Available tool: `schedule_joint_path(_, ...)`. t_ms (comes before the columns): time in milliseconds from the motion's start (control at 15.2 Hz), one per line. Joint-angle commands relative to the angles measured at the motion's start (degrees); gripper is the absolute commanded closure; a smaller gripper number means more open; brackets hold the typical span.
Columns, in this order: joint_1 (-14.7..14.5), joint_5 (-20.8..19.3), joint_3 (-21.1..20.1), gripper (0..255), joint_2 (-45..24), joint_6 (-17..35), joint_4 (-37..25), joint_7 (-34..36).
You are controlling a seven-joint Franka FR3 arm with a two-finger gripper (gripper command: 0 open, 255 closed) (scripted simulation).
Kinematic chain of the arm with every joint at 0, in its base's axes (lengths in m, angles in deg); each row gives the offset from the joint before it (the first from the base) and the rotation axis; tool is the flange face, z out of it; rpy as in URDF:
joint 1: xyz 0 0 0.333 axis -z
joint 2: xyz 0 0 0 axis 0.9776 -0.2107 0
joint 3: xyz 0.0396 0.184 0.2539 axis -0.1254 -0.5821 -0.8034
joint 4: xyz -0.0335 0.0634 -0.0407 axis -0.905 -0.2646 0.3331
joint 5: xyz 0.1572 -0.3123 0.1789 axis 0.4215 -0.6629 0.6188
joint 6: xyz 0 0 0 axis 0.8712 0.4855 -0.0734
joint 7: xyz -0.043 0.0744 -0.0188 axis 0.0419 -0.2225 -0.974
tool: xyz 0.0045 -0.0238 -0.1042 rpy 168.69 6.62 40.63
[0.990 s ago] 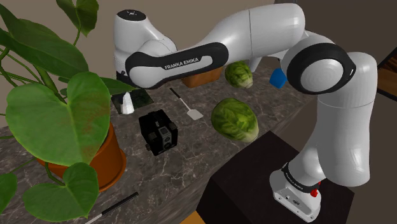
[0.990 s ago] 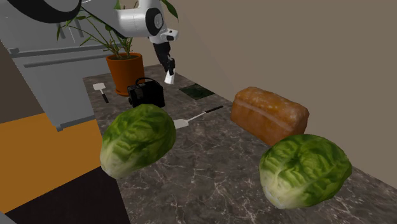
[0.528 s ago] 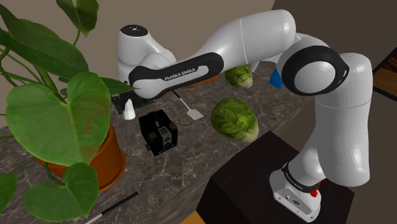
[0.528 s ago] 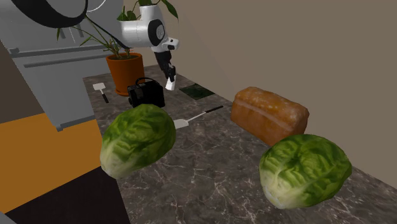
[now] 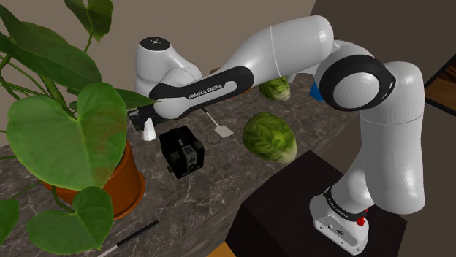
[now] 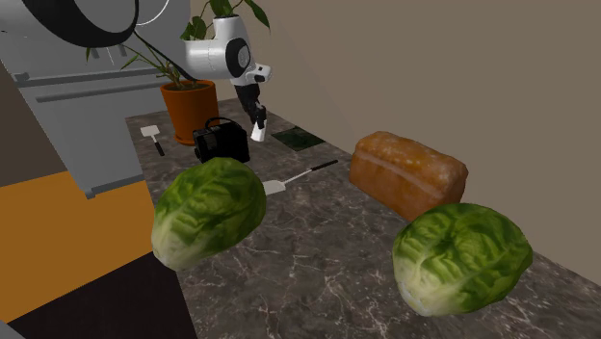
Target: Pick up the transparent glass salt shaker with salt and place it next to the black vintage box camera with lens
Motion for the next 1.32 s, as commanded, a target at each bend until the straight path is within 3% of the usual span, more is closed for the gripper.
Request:
schedule_joint_path(0,0.0,0.0,0.0,255,0.0,0.0,0.0,0.0)
schedule_joint_path(66,0.0,0.0,0.0,255,0.0,0.0,0.0,0.0)
schedule_joint_path(132,0.0,0.0,0.0,0,0.0,0.0,0.0,0.0)
schedule_joint_path(462,0.0,0.0,0.0,0,0.0,0.0,0.0,0.0)
schedule_joint_path(726,0.5,1.0,-0.7,0,5.3,-3.9,1.3,-0.5)
schedule_joint_path(1254,0.5,1.0,-0.7,0,5.3,-3.9,1.3,-0.5)
